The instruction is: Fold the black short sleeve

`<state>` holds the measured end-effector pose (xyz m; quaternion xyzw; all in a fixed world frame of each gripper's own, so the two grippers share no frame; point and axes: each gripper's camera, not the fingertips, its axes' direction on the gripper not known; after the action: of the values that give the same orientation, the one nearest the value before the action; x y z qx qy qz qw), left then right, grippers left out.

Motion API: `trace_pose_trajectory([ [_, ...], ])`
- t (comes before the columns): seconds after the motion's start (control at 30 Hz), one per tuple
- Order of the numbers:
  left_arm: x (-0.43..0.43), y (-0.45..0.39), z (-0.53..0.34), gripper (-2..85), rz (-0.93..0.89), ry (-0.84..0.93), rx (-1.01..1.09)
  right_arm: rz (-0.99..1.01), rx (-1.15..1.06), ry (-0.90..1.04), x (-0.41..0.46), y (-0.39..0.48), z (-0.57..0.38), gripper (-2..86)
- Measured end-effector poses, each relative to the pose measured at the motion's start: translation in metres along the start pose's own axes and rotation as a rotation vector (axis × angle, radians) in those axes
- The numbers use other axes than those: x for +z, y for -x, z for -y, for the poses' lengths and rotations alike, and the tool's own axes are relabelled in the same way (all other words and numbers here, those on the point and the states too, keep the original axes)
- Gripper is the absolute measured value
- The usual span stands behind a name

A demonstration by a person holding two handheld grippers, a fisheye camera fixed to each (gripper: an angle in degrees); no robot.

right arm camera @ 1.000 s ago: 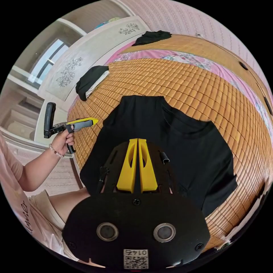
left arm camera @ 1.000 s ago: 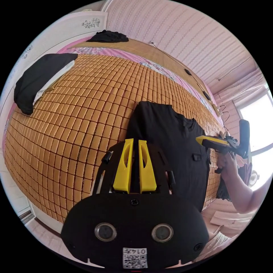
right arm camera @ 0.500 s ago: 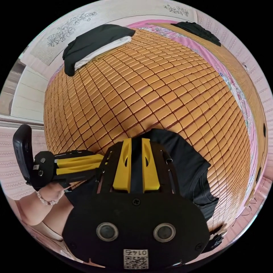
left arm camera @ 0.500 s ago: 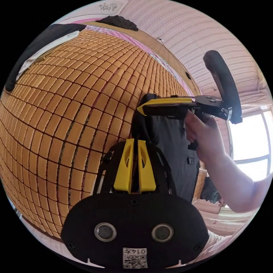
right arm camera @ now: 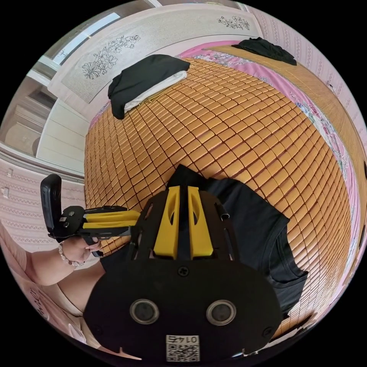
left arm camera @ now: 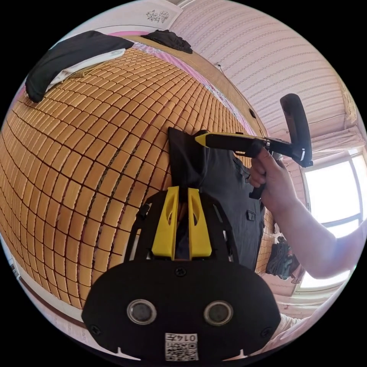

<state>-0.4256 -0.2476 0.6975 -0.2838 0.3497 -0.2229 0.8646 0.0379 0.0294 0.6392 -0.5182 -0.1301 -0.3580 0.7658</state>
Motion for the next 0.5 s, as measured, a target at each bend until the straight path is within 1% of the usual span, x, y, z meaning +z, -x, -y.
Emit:
trace_pose_trajectory([
  [0.13,-0.008,0.003,-0.003,5.6,-0.009,-0.009,-0.015,-0.009,-0.056,0.028,0.007,0.017,0.013,7.3],
  [0.27,0.004,0.005,0.000,6.3,0.007,0.053,-0.024,-0.092,-0.051,0.098,0.035,0.028,0.028,10.6],
  [0.3,0.009,0.003,0.000,6.1,0.031,0.073,-0.014,-0.108,-0.051,0.101,0.038,0.029,0.028,9.7],
  [0.37,0.013,-0.001,-0.002,4.7,0.042,0.068,0.005,-0.207,-0.031,0.076,0.039,0.029,0.028,6.1],
  [0.43,0.015,-0.003,-0.003,2.1,0.058,0.072,0.016,-0.175,0.005,0.084,0.037,0.022,0.027,3.5],
  [0.5,0.014,-0.009,-0.005,0.0,0.082,0.055,0.027,-0.085,0.047,0.048,0.028,0.010,0.022,2.1],
])
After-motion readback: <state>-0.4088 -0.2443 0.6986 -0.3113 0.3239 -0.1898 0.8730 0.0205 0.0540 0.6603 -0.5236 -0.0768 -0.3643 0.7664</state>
